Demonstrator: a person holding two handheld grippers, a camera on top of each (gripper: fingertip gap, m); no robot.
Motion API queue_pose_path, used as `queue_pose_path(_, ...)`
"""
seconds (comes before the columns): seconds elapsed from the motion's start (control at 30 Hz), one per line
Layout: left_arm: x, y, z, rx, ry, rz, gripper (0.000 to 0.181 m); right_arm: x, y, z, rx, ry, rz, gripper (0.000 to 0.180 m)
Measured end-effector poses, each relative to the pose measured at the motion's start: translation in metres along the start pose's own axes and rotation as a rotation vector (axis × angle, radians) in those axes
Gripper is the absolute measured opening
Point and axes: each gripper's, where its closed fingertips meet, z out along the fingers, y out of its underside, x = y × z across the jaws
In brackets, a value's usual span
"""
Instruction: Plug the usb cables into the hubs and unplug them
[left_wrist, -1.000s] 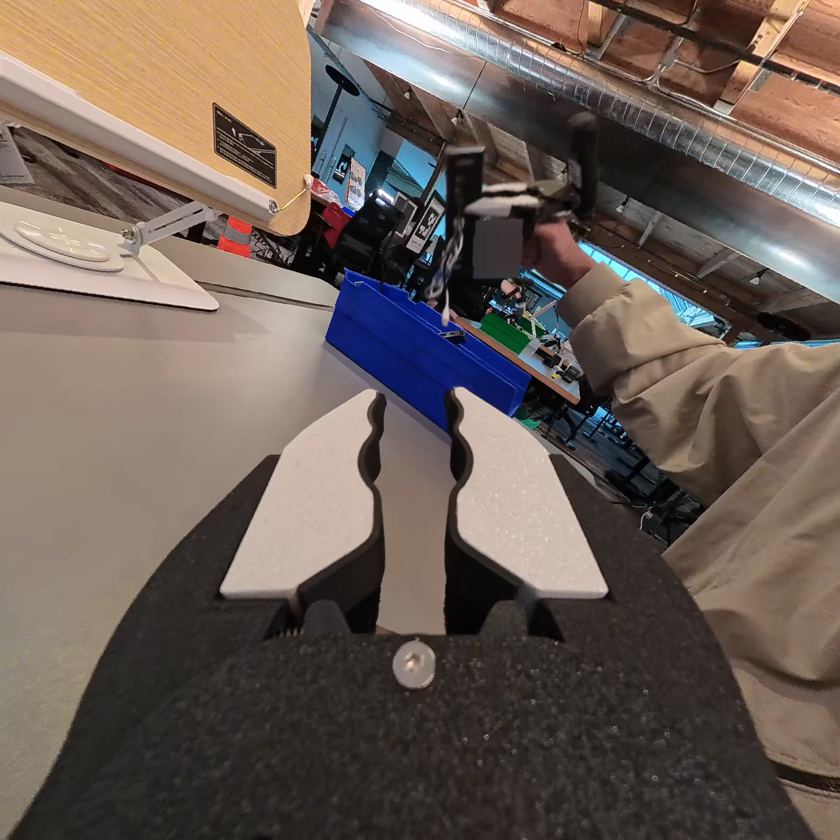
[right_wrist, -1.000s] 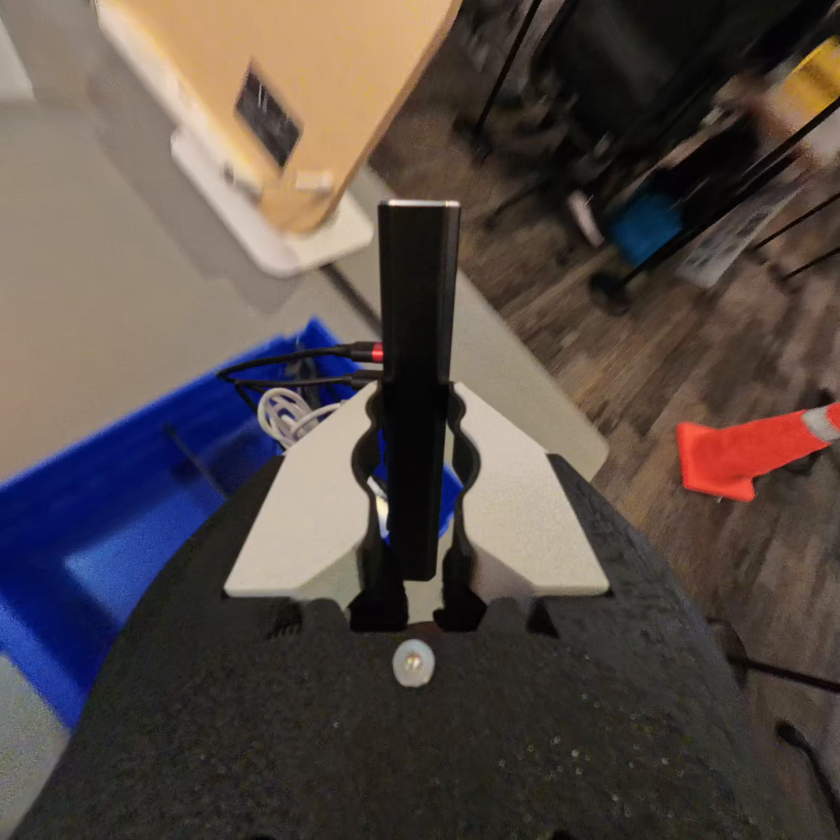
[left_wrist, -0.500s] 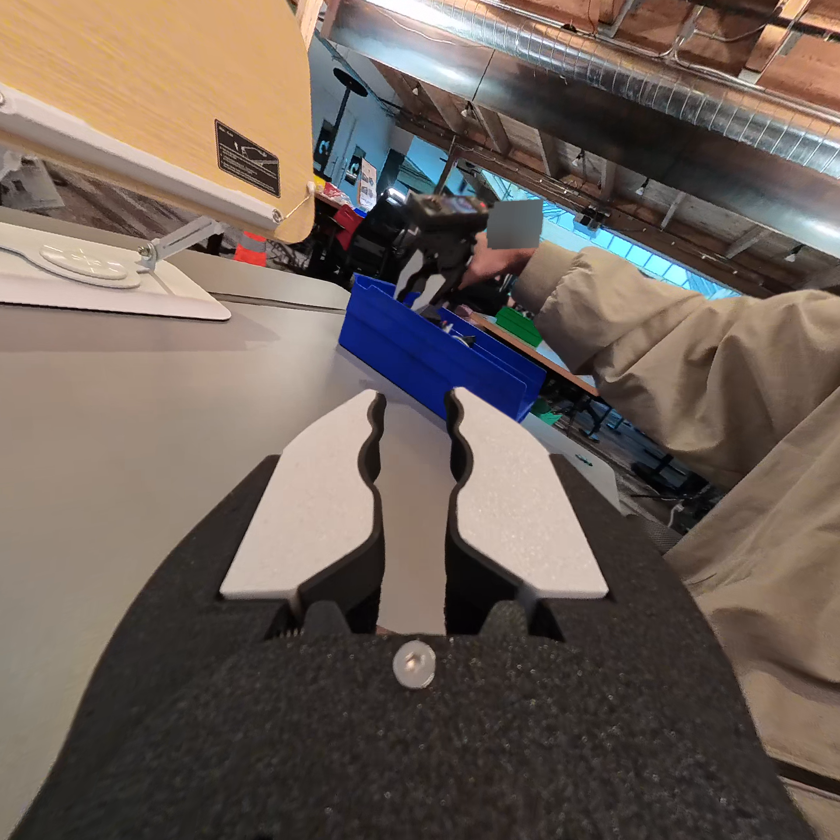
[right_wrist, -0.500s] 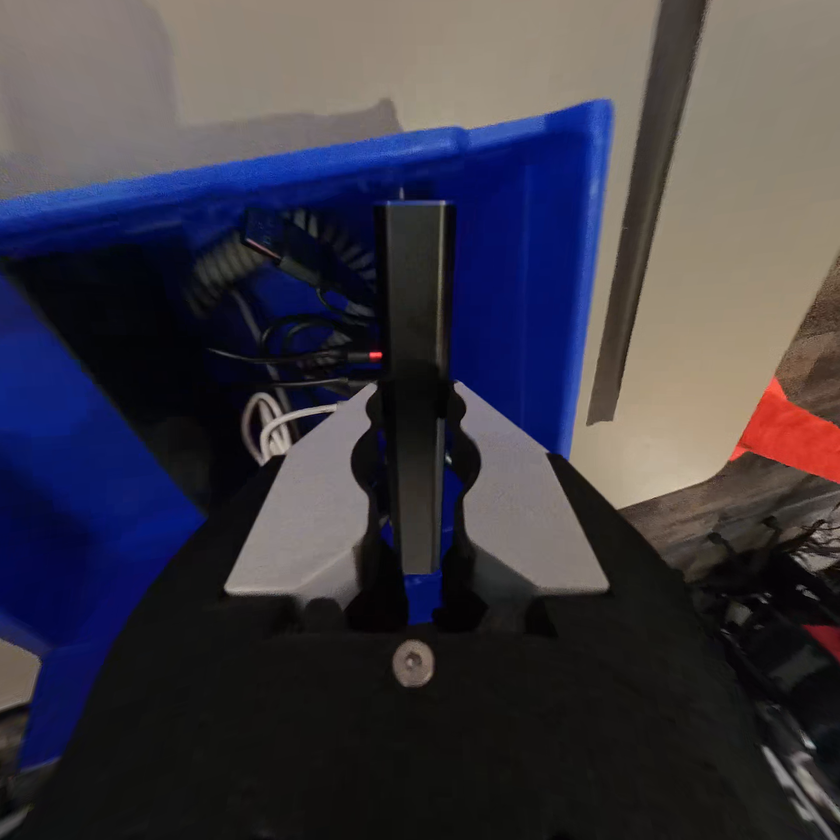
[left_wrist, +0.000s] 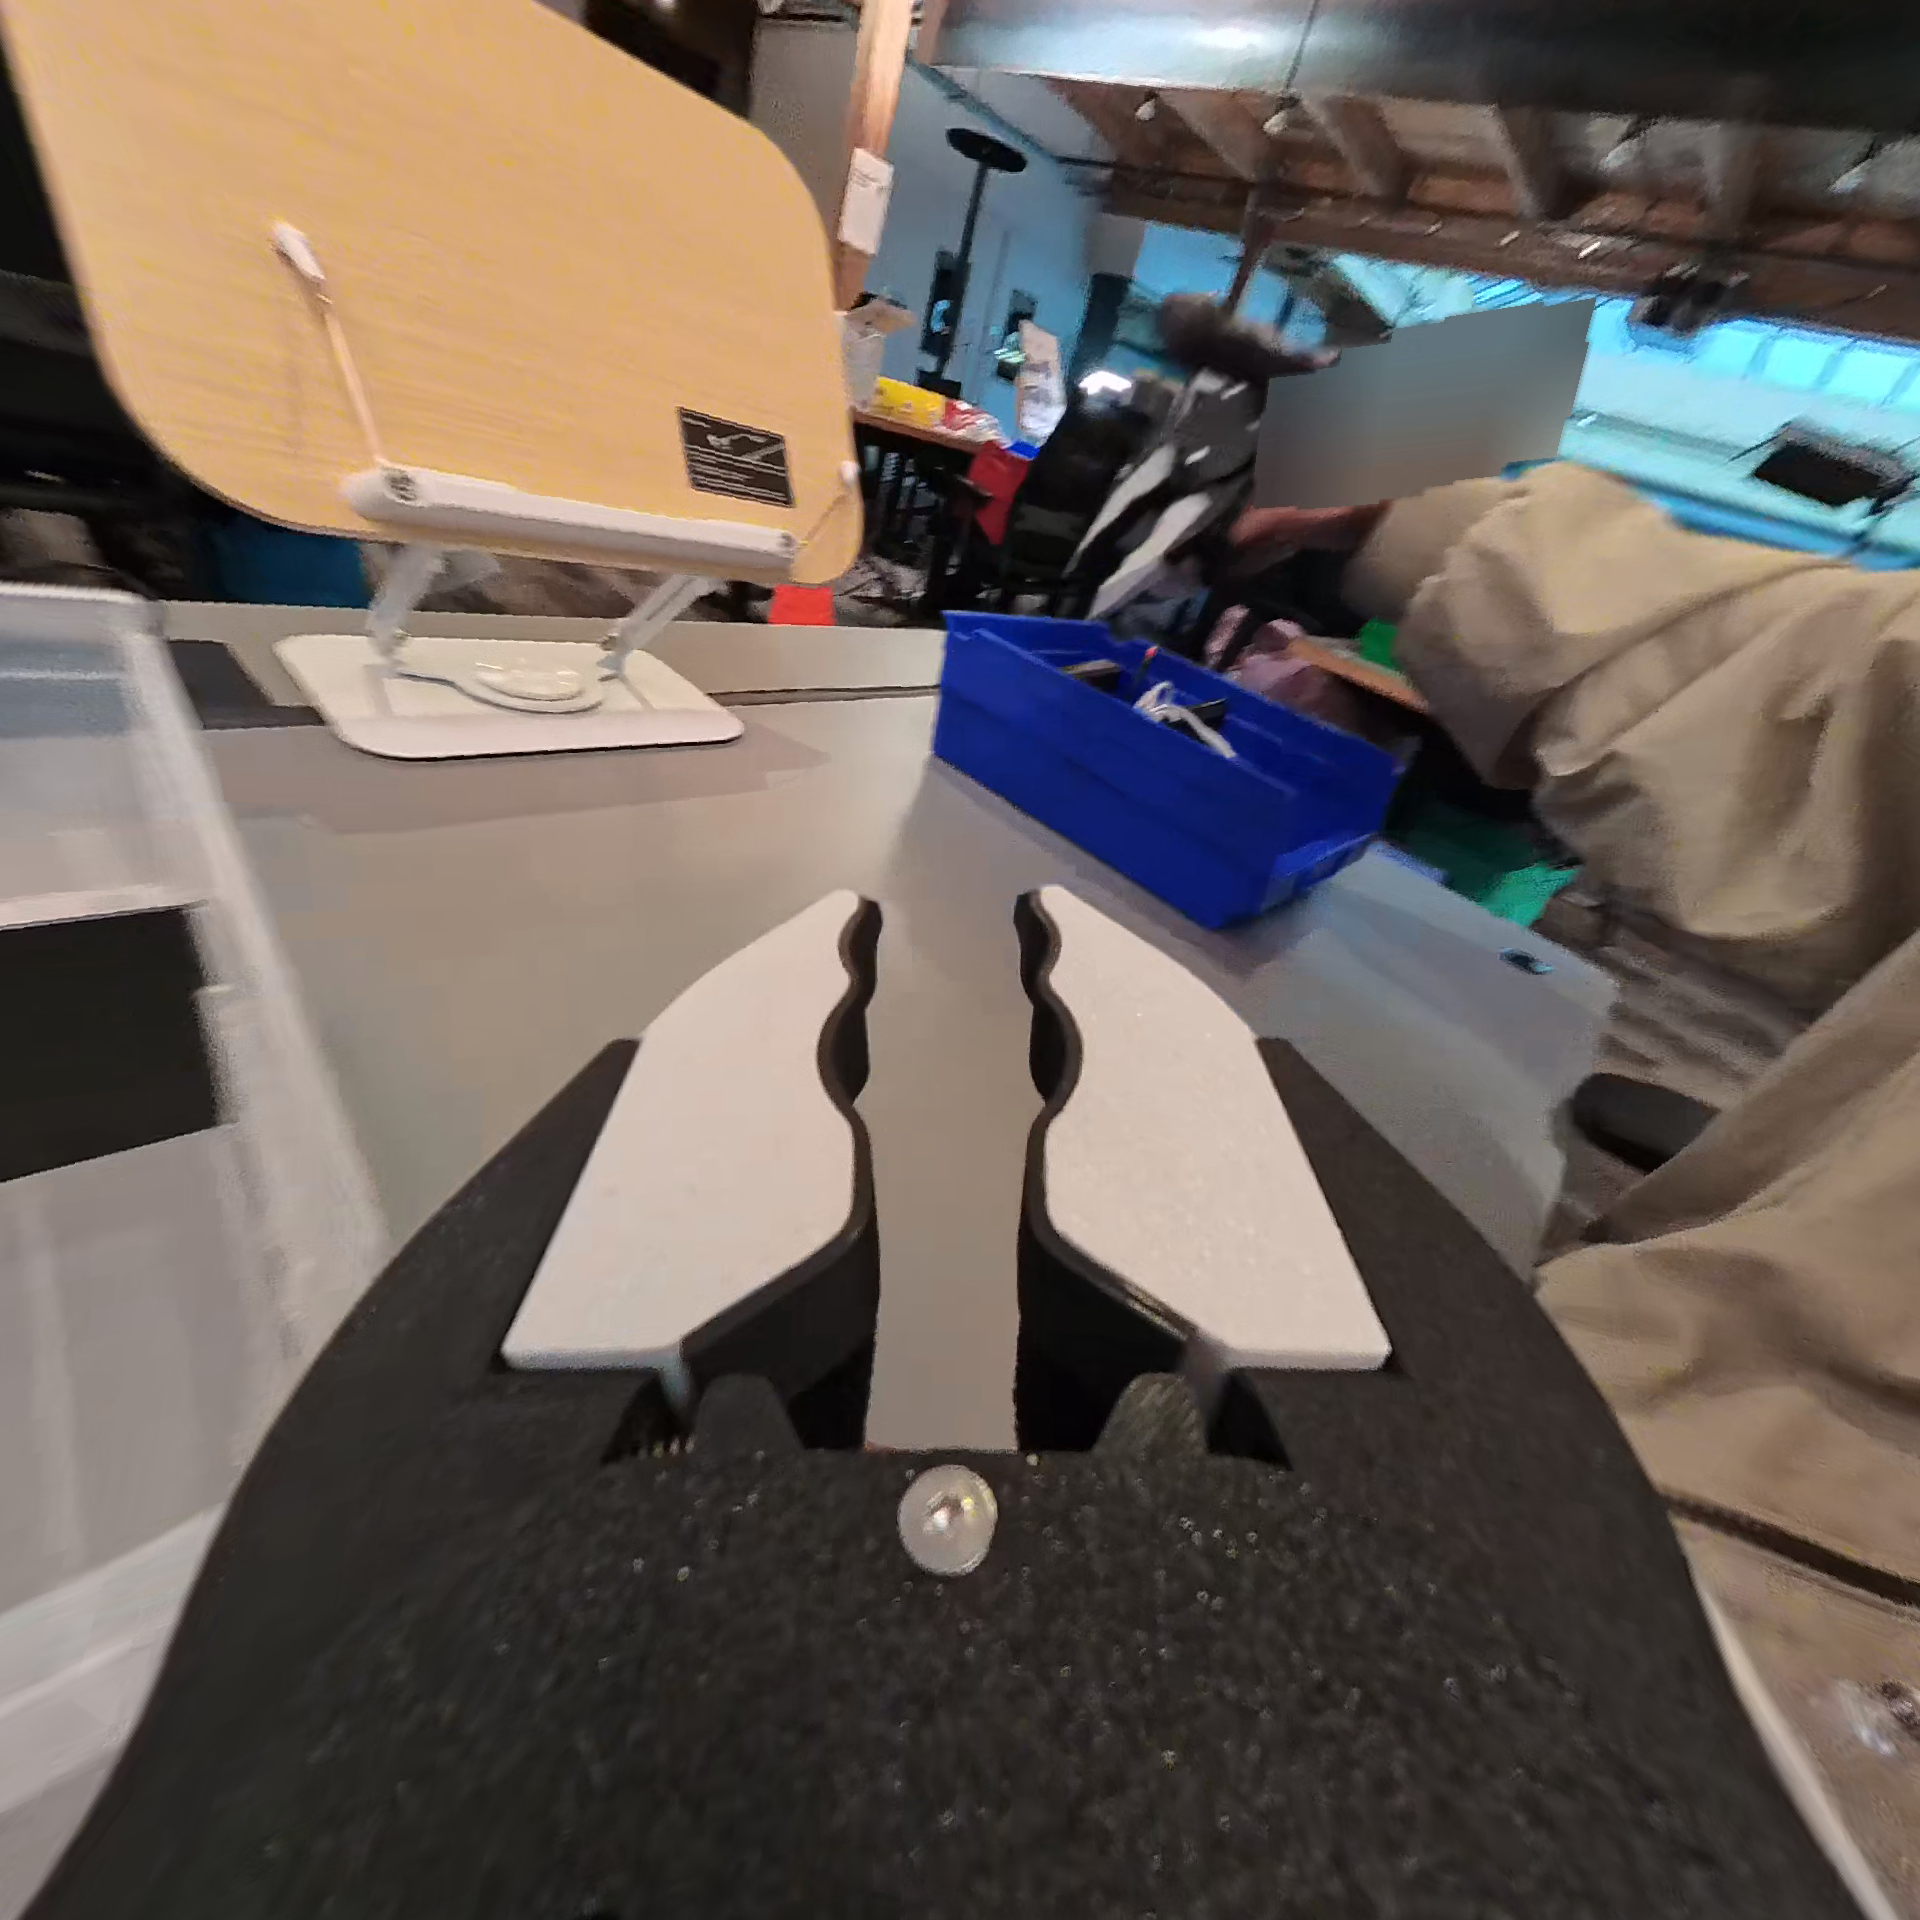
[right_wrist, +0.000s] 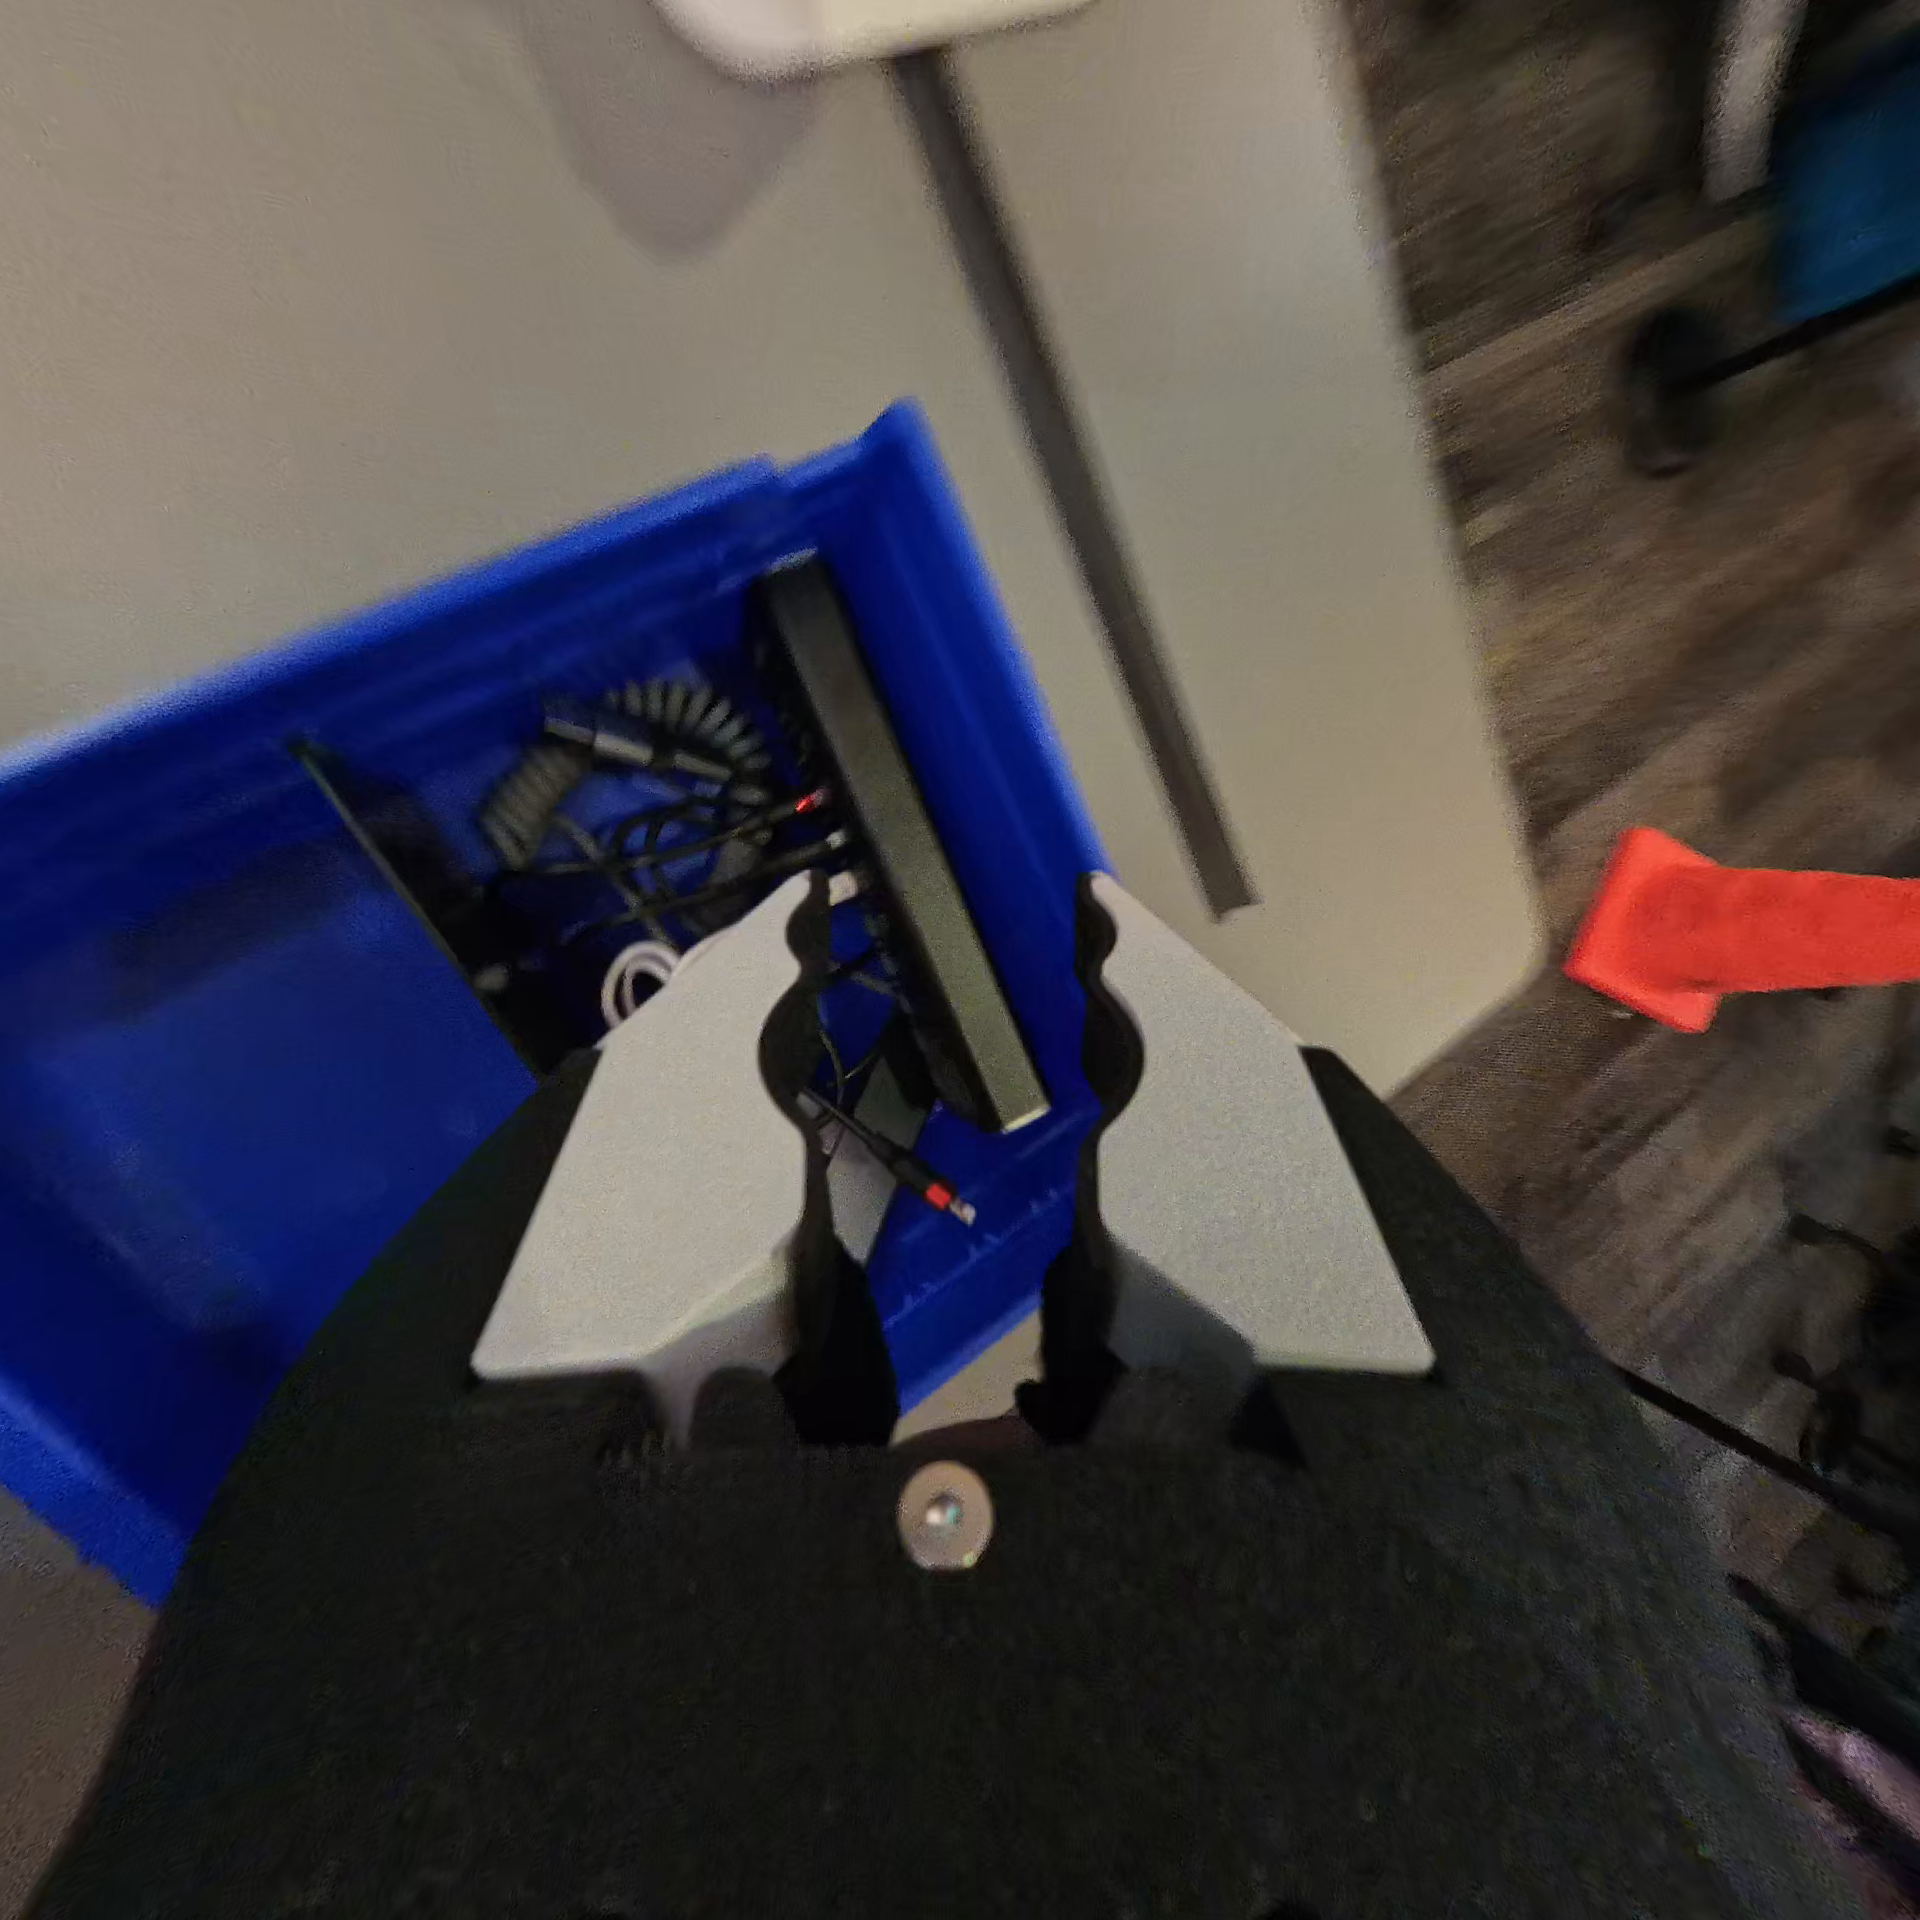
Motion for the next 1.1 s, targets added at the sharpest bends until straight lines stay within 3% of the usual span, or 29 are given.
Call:
queue_pose_path(0.17, -0.036, -0.003, -0.046, -0.078, -0.268, 0.065, 0.026, -0.014, -0.014, -0.094, 0.427, 0.334, 0.383, 0.046)
queue_pose_path(0.3, -0.075, 0.013, -0.078, -0.140, -0.428, 0.012, 0.026, -0.089, 0.016, -0.110, 0.687, 0.427, 0.773, 0.045)
queue_pose_path(0.43, -0.109, 0.031, -0.102, -0.157, -0.553, 0.040, 0.031, -0.170, 0.055, -0.089, 0.736, 0.590, 0.983, 0.045)
queue_pose_path(0.53, -0.123, 0.034, -0.106, -0.089, -0.566, 0.051, 0.038, -0.196, 0.063, -0.076, 0.670, 0.618, 0.958, 0.046)
queue_pose_path(0.63, -0.127, 0.026, -0.102, -0.033, -0.529, -0.032, 0.038, -0.196, 0.073, -0.062, 0.567, 0.600, 0.945, 0.047)
queue_pose_path(0.8, -0.142, 0.037, -0.106, -0.110, -0.611, -0.020, 0.040, -0.192, 0.093, -0.050, 0.493, 0.556, 0.981, 0.053)
queue_pose_path(1.0, -0.138, 0.038, -0.100, -0.114, -0.624, -0.019, 0.034, -0.189, 0.101, -0.046, 0.522, 0.499, 1.054, 0.057)
queue_pose_path(1.1, -0.141, 0.028, -0.104, -0.080, -0.671, 0.030, 0.036, -0.186, 0.098, -0.043, 0.518, 0.499, 1.051, 0.048)
